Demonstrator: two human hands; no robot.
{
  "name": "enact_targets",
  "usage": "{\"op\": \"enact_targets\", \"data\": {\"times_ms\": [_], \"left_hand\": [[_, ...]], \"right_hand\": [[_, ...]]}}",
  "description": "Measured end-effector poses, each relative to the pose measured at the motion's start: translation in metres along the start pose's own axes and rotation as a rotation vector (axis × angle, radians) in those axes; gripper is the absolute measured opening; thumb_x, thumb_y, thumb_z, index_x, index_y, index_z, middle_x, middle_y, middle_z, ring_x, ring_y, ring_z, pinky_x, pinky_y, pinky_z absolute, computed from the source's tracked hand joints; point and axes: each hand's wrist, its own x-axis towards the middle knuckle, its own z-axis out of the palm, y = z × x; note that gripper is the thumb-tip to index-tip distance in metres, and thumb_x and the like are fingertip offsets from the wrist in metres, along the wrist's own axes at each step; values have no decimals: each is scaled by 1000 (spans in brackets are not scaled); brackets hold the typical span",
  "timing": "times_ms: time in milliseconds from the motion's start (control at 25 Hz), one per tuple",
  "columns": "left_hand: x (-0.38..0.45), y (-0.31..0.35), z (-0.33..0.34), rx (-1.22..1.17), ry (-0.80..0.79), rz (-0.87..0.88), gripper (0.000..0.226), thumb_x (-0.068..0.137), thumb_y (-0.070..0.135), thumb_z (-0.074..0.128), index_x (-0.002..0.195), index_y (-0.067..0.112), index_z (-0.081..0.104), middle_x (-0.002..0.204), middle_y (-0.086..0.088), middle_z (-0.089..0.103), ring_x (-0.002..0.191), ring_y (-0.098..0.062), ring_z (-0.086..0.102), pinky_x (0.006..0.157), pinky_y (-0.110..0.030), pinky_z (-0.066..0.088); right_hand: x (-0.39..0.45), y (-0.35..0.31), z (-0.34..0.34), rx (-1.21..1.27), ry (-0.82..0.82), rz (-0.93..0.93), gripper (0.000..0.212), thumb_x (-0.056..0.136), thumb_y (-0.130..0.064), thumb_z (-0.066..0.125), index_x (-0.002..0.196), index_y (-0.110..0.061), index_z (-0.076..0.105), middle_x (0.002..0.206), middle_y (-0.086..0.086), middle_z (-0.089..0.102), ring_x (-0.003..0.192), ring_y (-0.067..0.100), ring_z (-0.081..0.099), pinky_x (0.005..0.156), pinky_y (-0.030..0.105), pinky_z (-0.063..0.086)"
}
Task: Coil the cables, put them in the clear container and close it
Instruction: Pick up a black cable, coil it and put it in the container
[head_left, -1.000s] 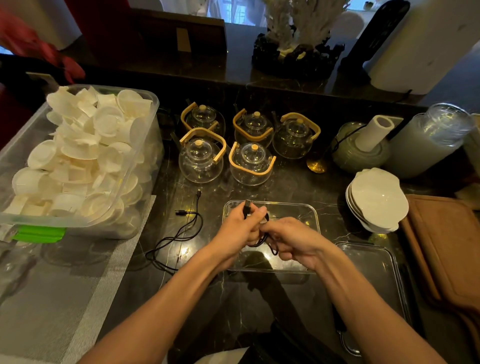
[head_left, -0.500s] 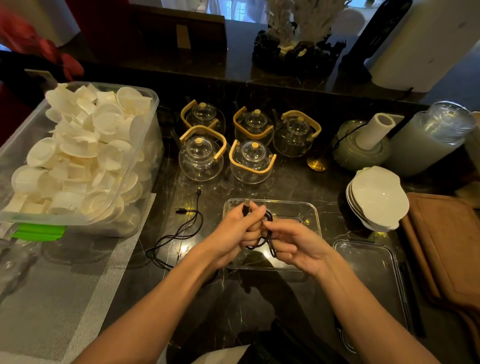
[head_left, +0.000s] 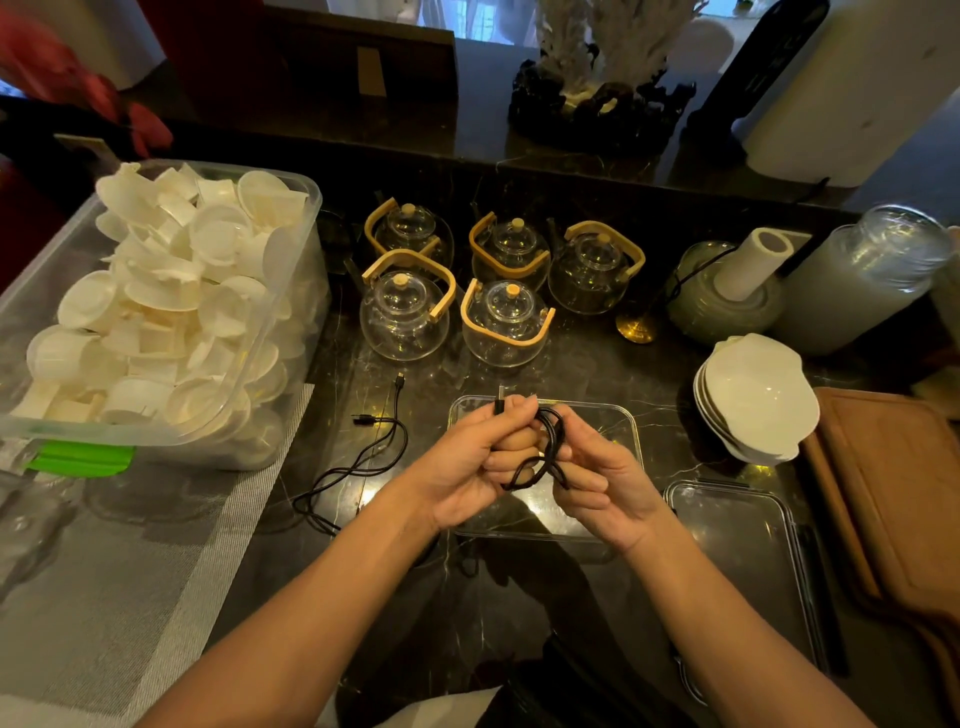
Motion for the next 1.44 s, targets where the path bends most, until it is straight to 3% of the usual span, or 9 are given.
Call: {"op": "enact_targets", "data": {"times_ms": [80,200,320,480,760,960,1120,1200,1440], "left_hand": [[0,-1,2,-28,-35,-15,18,105,21,50,93,13,62,56,10,31,40,1,32,41,-16,20],[-2,-4,1,50,43,-31,12,102,22,55,103,11,56,57,9,26,41,0,26,40,-16,18],[-3,-5,-1,187,201,-25,22,102,24,56,82,16,57,57,8,27,43,-2,26,40,-15,19],[-3,-4,4,365,326,-41,30,102,29,58,74,20,55,60,5,31,49,-6,34,47,-17,32],[1,2,8,596,413,-59,32,105,33,51,76,22,46,64,5,30,53,-7,24,48,-21,19],[5,-2,11,513,388,-89,31,103,33,53,75,23,45,57,9,26,45,-4,20,39,-18,12],[5,1,10,321,373,-132,27,98,33,35,79,17,47,65,5,23,52,-8,18,41,-20,16],[6,2,9,294,398,-127,30,99,29,29,82,14,48,65,5,26,53,-8,20,42,-20,17],[4,2,10,247,392,-99,26,103,15,33,87,12,53,65,4,29,54,-7,22,46,-20,16]], "right_hand": [[1,-2,1,31,-19,-53,30,88,-12,80,103,-8,54,77,10,62,39,6,54,33,15,45],[3,-13,8,-196,169,-143,24,89,-28,78,98,-16,59,89,10,71,45,5,56,37,14,46],[7,-28,15,-467,423,-247,15,98,-32,64,97,-19,55,91,8,75,47,6,55,39,16,43],[10,-41,27,-597,538,-375,16,102,-25,61,94,-11,58,75,6,67,51,6,56,45,17,49],[2,-44,39,-472,396,-361,20,93,-17,66,102,0,74,84,7,65,66,8,62,68,25,62],[-4,-30,45,-1035,399,-371,22,101,-29,61,112,-18,77,84,9,72,55,15,62,47,32,58],[-4,-24,44,-1410,394,-335,24,106,-15,52,116,-16,74,76,17,59,55,18,56,47,31,57],[-5,-24,45,-1451,391,-300,22,106,-10,51,112,-7,72,77,25,60,53,21,51,44,30,54],[-9,-33,53,-1441,437,-275,3,92,-10,75,90,-9,72,73,4,74,52,17,57,43,32,49]]}}
